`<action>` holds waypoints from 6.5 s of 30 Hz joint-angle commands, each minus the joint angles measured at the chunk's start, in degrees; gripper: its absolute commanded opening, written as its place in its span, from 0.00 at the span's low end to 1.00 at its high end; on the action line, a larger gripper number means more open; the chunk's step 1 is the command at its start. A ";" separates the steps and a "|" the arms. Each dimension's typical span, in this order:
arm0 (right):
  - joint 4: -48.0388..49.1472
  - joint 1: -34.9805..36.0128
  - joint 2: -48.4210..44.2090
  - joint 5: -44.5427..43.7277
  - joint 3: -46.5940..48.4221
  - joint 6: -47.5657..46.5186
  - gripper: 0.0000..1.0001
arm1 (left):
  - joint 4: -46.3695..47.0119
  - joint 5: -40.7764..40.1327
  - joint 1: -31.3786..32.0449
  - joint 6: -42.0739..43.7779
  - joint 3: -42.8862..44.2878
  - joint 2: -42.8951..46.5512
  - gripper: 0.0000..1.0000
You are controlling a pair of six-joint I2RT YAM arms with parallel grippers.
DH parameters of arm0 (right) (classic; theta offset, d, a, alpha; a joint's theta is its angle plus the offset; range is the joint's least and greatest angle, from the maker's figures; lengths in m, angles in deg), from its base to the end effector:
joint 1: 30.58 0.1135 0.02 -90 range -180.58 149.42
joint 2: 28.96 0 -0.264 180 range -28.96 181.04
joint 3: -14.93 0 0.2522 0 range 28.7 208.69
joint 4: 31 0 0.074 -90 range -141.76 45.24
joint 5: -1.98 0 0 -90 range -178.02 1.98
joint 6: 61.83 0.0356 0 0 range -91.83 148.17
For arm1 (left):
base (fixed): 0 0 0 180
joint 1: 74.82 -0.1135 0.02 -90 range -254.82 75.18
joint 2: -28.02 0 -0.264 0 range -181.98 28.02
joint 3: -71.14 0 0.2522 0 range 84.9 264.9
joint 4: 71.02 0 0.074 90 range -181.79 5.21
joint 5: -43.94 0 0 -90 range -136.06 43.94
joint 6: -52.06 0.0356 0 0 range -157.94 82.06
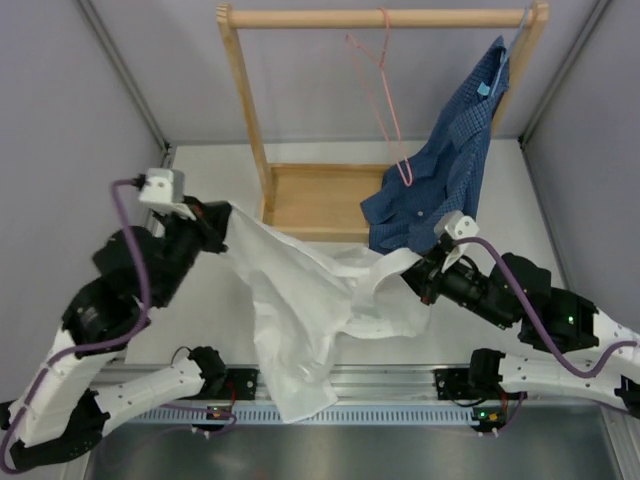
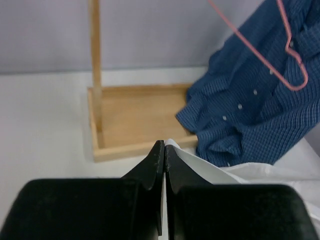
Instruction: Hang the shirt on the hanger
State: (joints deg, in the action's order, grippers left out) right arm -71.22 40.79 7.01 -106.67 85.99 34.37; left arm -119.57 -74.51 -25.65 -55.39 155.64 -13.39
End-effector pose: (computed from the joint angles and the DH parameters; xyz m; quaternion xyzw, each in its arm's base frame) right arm 0.0491 0.1101 0.4039 -0.3001 0.6725 0.3239 0.5939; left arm 0.0854 -0.0729 0.4504 0.0370 0.7352 -0.2061 0.6447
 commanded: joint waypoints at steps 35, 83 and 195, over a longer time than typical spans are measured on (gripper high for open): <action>3.43 -15.99 34.69 -3.94 6.14 23.25 0.00 | -4.24 11.98 -27.37 -11.02 -6.20 -16.70 0.86; 4.93 -16.79 32.08 11.09 7.82 16.22 0.56 | 15.46 0.58 6.29 -23.07 -23.02 -17.67 0.00; -26.90 -39.56 -13.47 45.11 -6.32 10.59 0.00 | 11.32 24.49 -20.25 -19.28 3.70 -47.27 0.00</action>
State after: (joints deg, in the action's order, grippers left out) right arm -99.13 2.10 -6.79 -62.26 80.70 43.44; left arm -112.23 -48.92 -45.58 -72.60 156.39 -60.07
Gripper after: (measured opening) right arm 0.008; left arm 0.024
